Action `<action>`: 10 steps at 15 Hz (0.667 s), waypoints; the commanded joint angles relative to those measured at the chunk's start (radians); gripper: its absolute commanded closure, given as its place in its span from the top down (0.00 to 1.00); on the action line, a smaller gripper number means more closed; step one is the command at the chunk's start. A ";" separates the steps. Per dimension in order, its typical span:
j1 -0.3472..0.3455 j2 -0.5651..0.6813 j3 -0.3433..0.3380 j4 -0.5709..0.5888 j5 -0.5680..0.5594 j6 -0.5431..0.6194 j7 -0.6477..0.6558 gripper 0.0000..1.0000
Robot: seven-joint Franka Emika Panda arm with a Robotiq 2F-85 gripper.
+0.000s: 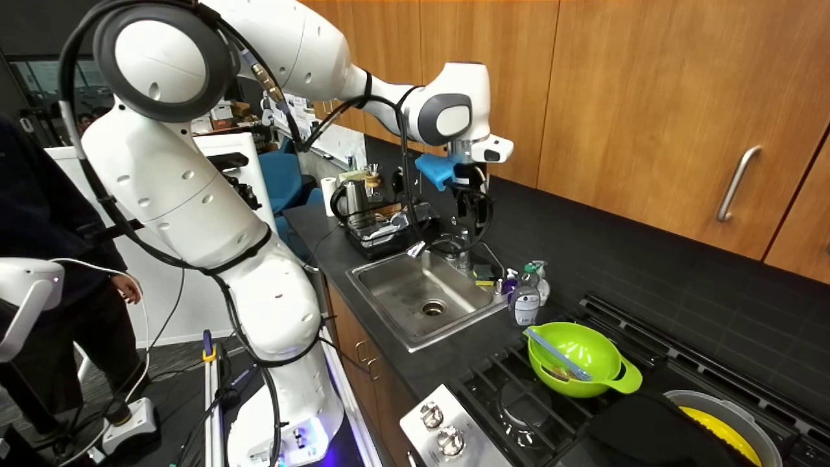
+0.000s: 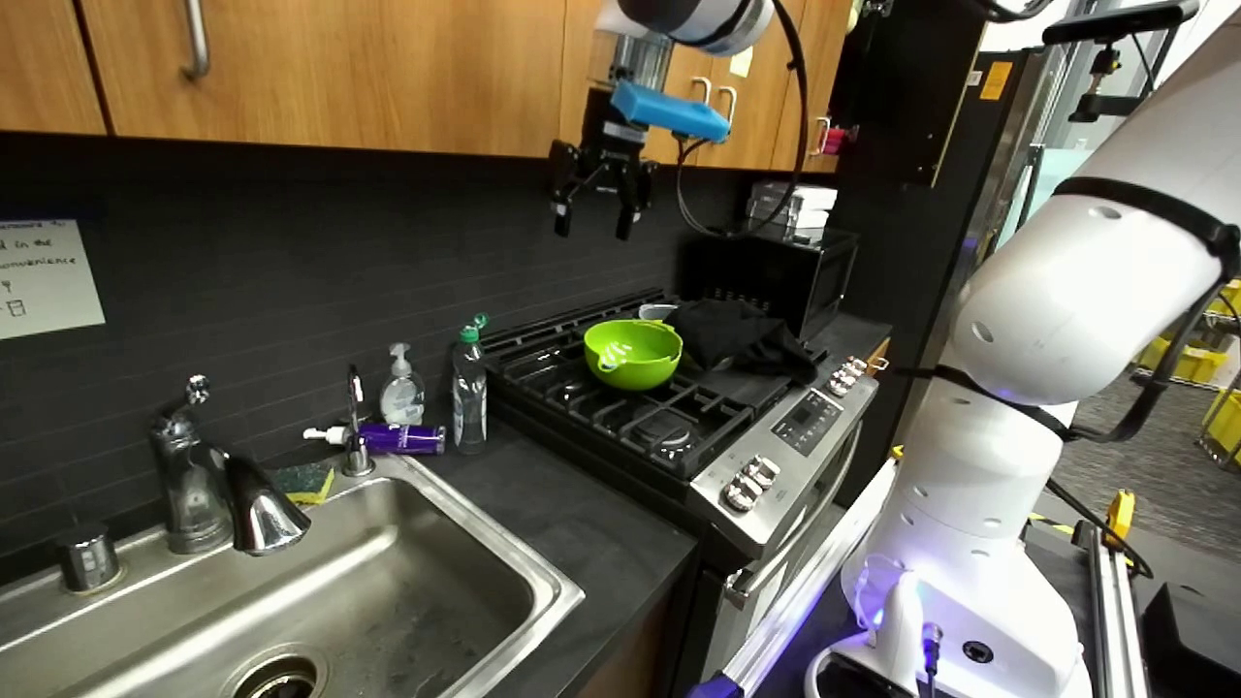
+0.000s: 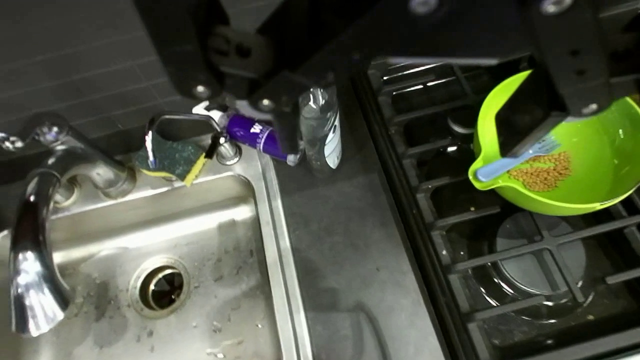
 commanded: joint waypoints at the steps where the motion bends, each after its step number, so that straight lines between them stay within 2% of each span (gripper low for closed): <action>1: 0.003 -0.035 -0.017 -0.122 0.125 0.189 0.045 1.00; 4: 0.037 0.002 -0.027 -0.176 0.291 0.341 0.049 1.00; 7: 0.100 0.052 -0.032 -0.188 0.481 0.478 0.023 1.00; 10: 0.125 0.109 -0.007 -0.171 0.534 0.568 0.035 1.00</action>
